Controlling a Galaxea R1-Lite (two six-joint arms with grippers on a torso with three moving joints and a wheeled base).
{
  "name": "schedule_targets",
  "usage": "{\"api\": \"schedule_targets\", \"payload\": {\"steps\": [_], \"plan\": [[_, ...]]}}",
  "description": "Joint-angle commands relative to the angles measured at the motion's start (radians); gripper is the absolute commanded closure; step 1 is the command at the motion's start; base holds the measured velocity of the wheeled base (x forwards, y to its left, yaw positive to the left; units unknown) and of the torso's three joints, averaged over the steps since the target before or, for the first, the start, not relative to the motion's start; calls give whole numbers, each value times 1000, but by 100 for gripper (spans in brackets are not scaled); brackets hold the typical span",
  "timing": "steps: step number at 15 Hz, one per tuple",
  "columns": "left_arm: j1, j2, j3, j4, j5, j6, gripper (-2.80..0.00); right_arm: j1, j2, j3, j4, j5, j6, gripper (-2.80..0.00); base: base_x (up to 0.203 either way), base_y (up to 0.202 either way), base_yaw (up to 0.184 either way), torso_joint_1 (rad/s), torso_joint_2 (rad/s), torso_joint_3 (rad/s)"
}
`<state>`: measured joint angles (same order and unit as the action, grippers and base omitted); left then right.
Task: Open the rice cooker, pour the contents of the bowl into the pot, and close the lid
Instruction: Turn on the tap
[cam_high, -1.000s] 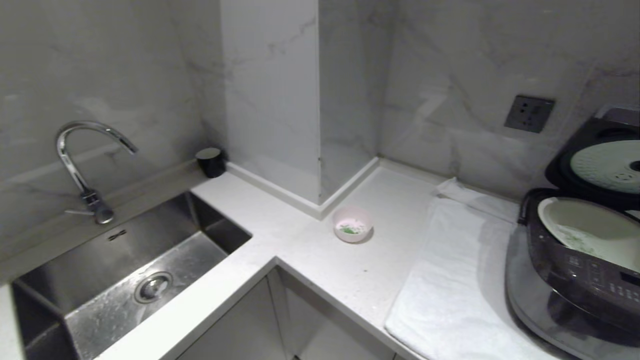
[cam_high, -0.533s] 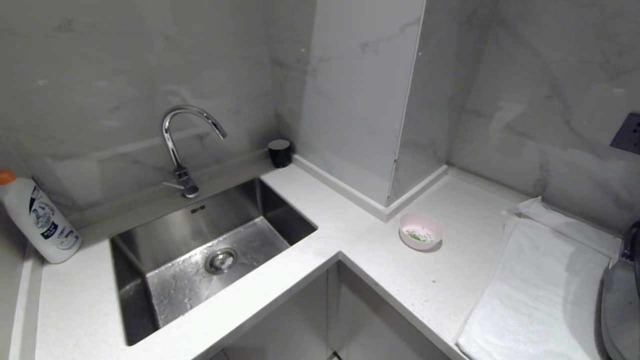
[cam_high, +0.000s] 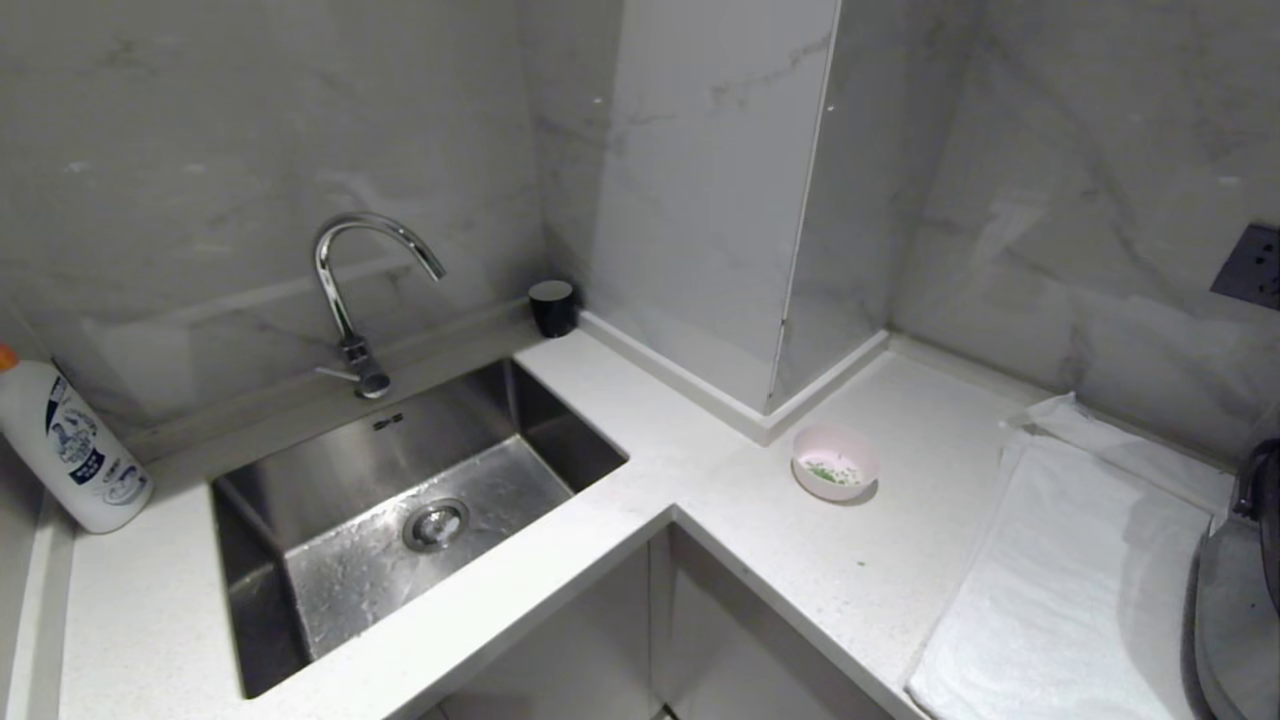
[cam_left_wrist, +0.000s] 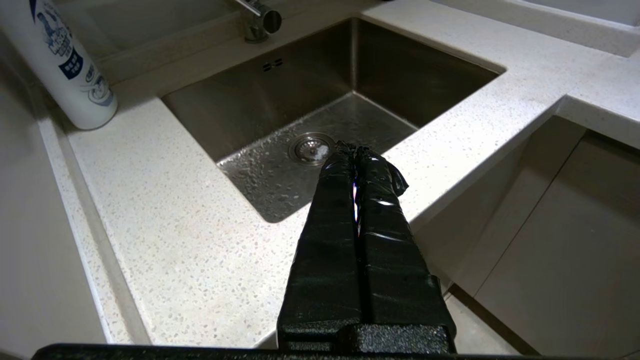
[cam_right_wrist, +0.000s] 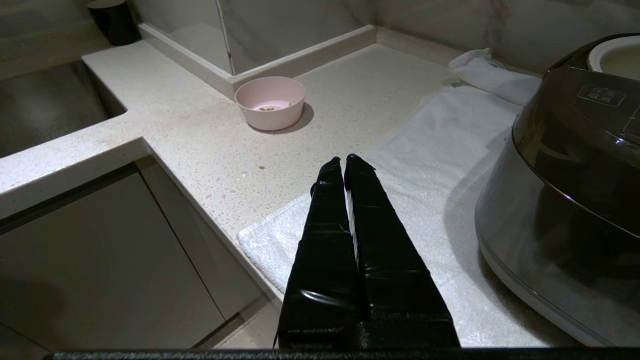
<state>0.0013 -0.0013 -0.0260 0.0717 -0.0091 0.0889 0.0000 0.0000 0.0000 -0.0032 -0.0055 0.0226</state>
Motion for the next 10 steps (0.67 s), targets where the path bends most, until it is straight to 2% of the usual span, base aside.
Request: {"api": "schedule_targets", "payload": {"steps": [1,3,8,10], "plan": [[0,-3,0,0,0,6,0,0,0,0,0,-1,0,0,0,0,0,0,0,0],[0,-3,0,0,0,8,0,0,0,0,0,-1,0,0,52,0,0,-7,1,2],[0,-3,0,0,1,3,0,0,0,0,0,-1,0,0,185,0,0,3,3,3],[0,-3,0,0,5,-3,0,0,0,0,0,-1,0,0,44,0,2,7,9,-2]]}}
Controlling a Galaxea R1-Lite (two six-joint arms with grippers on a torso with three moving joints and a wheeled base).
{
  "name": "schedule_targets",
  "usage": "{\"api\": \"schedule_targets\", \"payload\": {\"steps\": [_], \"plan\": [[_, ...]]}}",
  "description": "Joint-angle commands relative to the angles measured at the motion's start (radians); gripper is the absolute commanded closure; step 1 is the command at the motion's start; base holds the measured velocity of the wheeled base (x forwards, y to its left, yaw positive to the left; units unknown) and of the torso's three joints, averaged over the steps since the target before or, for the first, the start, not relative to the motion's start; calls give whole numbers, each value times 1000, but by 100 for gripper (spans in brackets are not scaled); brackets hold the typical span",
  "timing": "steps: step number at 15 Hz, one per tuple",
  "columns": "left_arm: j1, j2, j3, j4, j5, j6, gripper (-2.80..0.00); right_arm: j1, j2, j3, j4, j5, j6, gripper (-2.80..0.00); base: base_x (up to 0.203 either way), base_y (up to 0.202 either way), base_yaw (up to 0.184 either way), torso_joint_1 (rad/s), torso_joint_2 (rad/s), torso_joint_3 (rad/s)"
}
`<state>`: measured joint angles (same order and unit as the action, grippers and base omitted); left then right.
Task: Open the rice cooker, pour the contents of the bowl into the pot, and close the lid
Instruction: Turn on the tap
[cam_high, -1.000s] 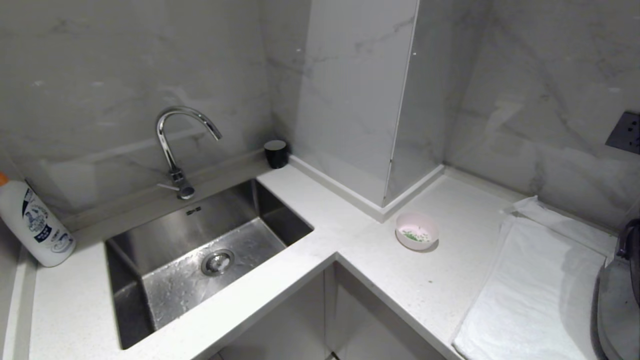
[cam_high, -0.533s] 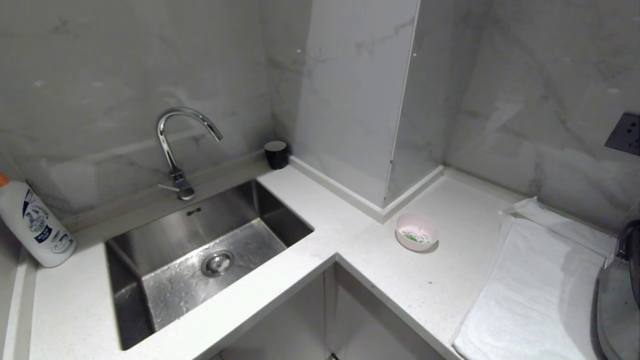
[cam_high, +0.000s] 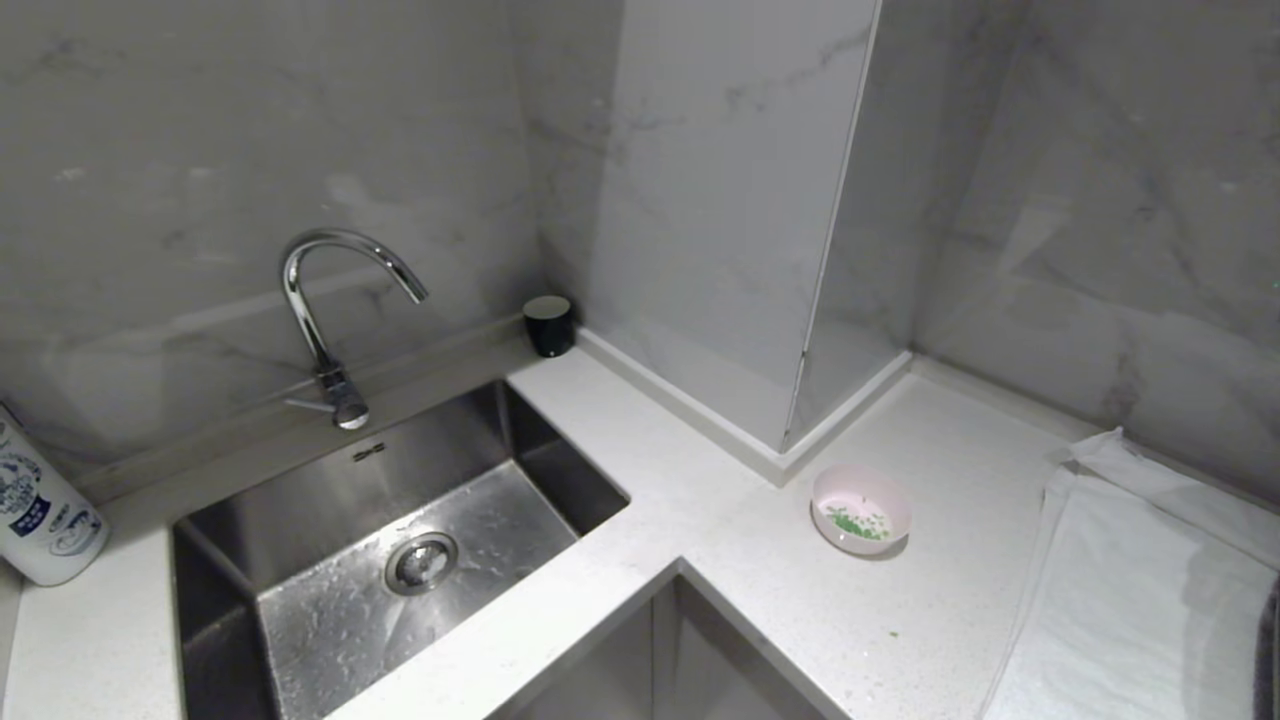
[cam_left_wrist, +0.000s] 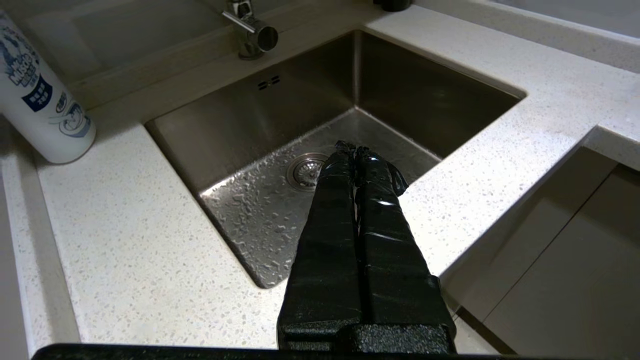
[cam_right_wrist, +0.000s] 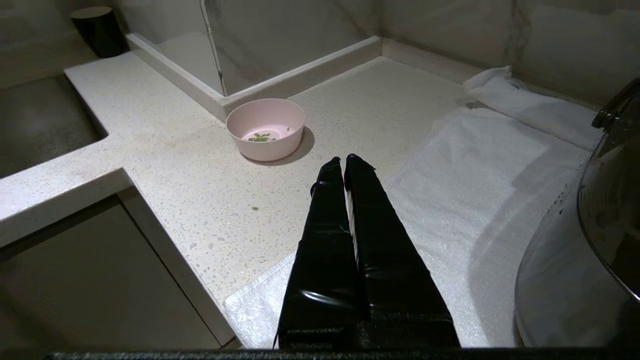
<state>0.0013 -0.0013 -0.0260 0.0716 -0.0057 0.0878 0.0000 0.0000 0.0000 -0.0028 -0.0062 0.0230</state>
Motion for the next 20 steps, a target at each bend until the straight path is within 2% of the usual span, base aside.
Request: {"api": "schedule_targets", "payload": {"steps": [1,5,9,17,20], "plan": [[0,-3,0,1,1,-3,0,0,0,0,0,0,0,0,0,0,0,0,0,0],[1,1,-17,8,6,-8,0,0,0,0,0,0,0,0,0,0,0,0,0,0],[-1,237,-155,-37,2,-35,0,0,0,0,0,0,0,0,0,0,0,0,0,0],[-13,902,-271,-517,-3,-63,0,0,0,0,0,0,-5,0,0,0,0,0,0,0],[-13,1130,-323,-636,4,-139,0,0,0,0,0,0,-5,0,0,0,0,0,0,0]]}}
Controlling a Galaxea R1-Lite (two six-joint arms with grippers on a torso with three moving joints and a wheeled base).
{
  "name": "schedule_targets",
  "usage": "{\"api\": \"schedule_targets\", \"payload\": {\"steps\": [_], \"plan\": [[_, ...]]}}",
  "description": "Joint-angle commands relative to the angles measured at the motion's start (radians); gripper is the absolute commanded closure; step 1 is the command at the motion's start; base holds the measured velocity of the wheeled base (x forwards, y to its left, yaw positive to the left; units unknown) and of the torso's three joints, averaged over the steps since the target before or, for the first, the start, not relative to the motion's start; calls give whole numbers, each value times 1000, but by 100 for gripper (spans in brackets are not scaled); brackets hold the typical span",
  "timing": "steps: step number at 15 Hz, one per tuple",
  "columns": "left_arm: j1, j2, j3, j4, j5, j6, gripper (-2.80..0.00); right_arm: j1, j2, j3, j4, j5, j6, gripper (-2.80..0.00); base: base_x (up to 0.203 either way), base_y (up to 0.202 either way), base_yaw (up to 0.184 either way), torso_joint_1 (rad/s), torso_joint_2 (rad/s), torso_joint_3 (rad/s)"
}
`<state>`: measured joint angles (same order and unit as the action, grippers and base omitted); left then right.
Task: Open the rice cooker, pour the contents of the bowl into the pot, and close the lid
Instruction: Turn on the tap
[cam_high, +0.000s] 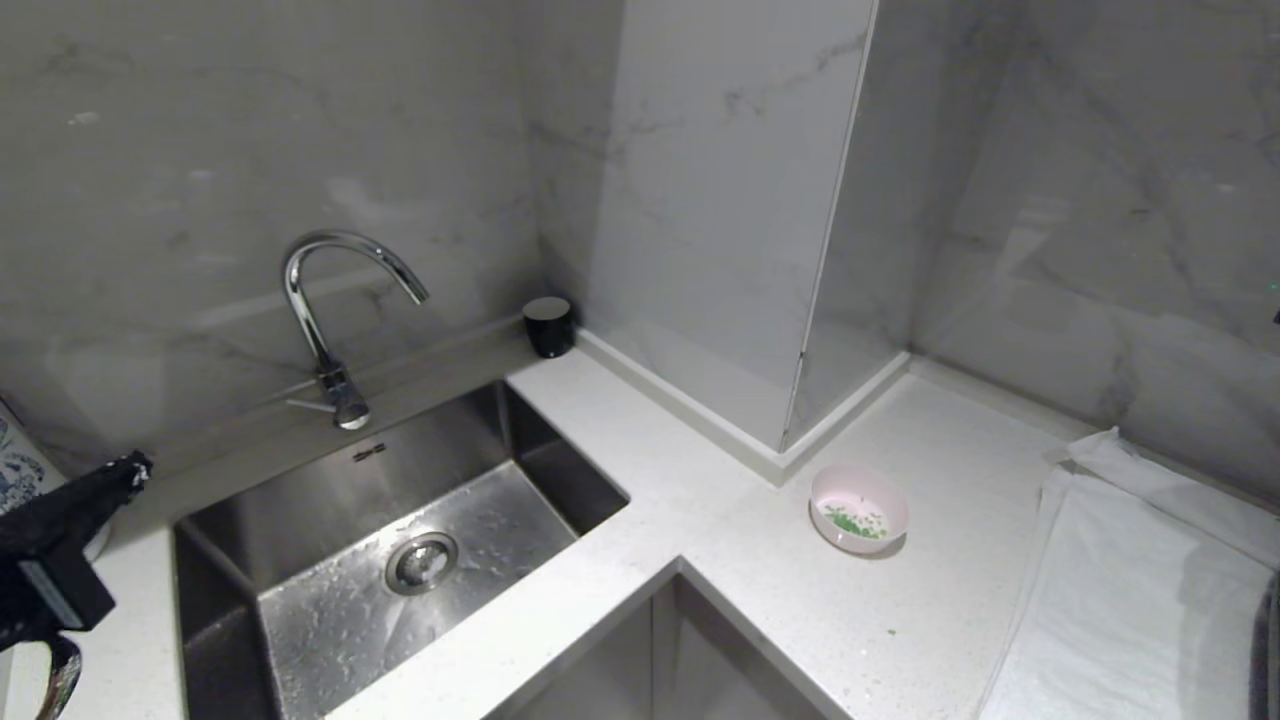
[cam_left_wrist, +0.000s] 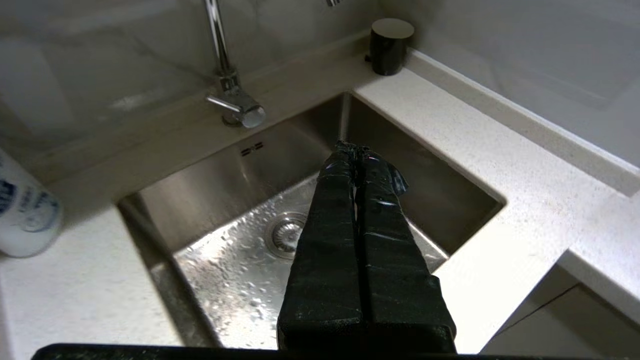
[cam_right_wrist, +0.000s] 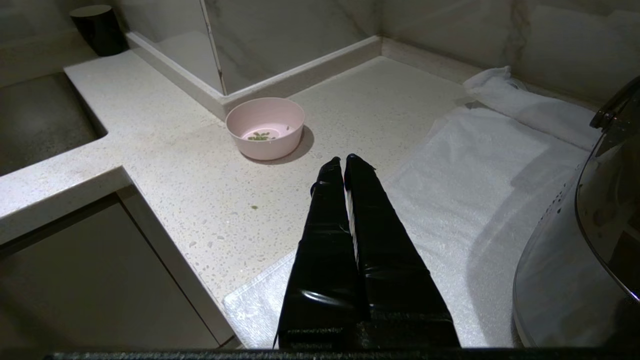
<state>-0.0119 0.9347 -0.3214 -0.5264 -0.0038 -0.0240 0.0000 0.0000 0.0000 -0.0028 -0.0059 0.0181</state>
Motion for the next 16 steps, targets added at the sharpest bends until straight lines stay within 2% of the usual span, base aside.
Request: {"api": "schedule_targets", "payload": {"steps": [1,3,7,10,13,16], "plan": [[3,260,-61,-58,5,-73,0,0,0,0,0,0,0,0,0,0,0,0,0,0],[7,388,-132,-75,38,-160,0,0,0,0,0,0,0,0,0,0,0,0,0,0],[8,684,-291,-85,199,-273,0,0,0,0,0,0,0,0,0,0,0,0,0,0],[9,817,-385,-87,245,-304,0,0,-1,0,0,0,0,0,0,0,0,0,0,0],[19,945,-439,-87,251,-308,0,0,0,0,0,0,0,0,0,0,0,0,0,0],[58,1063,-534,-87,253,-313,0,0,0,0,0,0,0,0,0,0,0,0,0,0]]}}
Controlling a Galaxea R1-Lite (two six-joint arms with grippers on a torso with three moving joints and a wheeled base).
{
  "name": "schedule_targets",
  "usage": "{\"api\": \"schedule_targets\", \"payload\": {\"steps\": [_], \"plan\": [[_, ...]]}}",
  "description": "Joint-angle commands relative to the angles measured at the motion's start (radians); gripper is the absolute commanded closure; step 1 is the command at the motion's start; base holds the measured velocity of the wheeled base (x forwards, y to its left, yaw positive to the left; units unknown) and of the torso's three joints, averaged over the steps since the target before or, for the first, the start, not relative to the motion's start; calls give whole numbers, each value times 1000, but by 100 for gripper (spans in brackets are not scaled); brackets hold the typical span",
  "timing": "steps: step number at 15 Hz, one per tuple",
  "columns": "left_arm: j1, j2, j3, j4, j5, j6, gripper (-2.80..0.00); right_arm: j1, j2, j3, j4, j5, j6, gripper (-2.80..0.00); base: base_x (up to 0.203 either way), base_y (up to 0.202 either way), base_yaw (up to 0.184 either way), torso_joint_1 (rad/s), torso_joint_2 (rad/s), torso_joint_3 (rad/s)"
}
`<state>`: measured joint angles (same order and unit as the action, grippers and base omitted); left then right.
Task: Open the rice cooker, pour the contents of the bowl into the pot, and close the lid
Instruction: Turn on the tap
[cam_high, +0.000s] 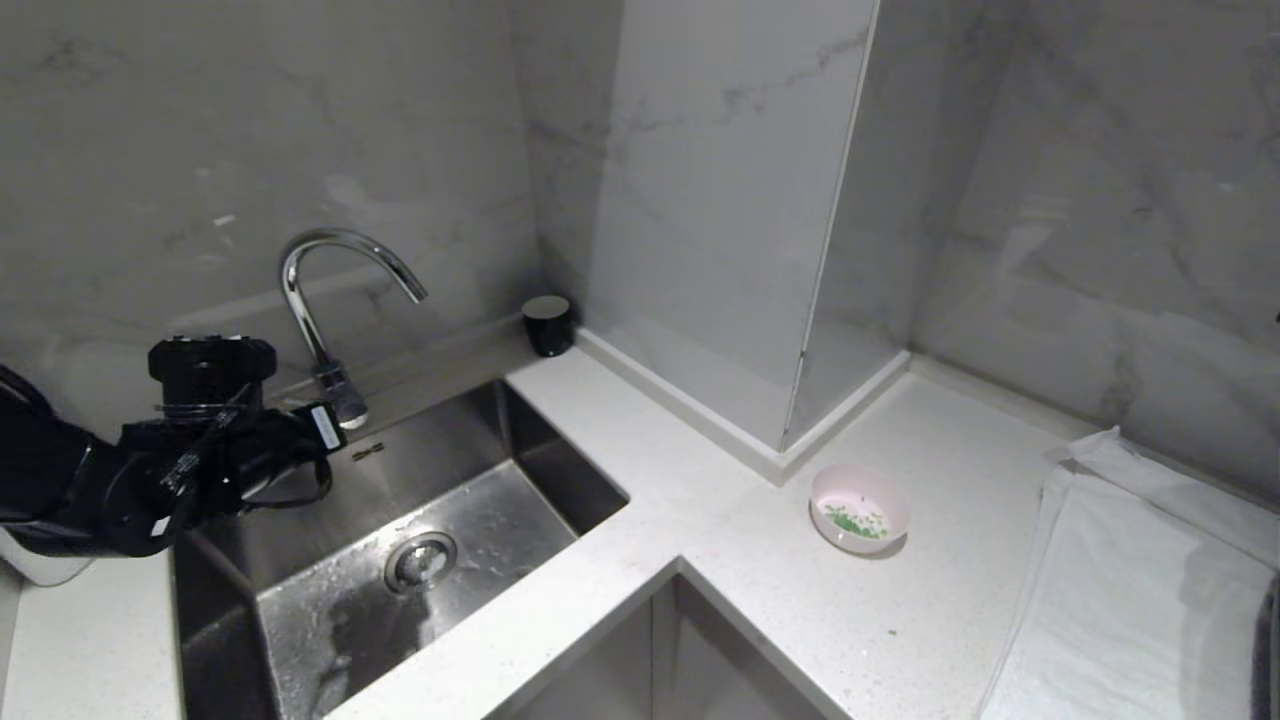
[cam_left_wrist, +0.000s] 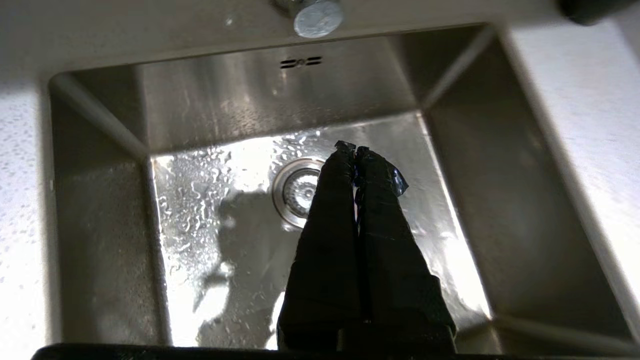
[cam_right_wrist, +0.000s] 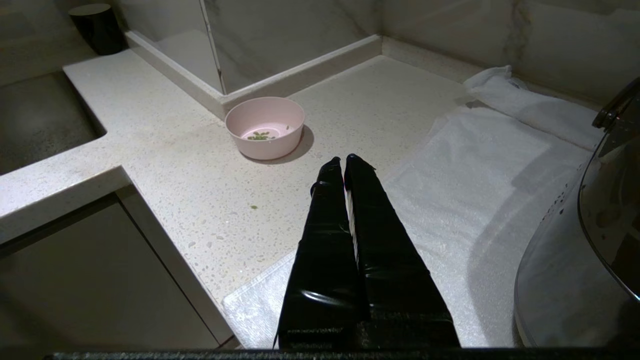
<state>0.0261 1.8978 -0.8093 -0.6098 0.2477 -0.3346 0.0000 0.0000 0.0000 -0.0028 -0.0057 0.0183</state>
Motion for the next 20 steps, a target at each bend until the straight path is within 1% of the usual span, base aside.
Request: {"api": "schedule_targets", "payload": {"steps": [1,6,10,11,14,20], "plan": [[40,138,-84,-4,2,-2,0,0,0,0,0,0,0,0,0,0,0,0,0,0],[97,256,-226,-4,4,-2,0,0,0,0,0,0,0,0,0,0,0,0,0,0],[109,312,-302,-4,3,5,0,0,0,0,0,0,0,0,0,0,0,0,0,0],[110,323,-322,-3,5,7,-280,0,0,0,0,0,0,0,0,0,0,0,0,0],[131,383,-396,-4,14,22,-280,0,0,0,0,0,0,0,0,0,0,0,0,0],[169,487,-525,-4,31,19,-280,0,0,0,0,0,0,0,0,0,0,0,0,0]]}}
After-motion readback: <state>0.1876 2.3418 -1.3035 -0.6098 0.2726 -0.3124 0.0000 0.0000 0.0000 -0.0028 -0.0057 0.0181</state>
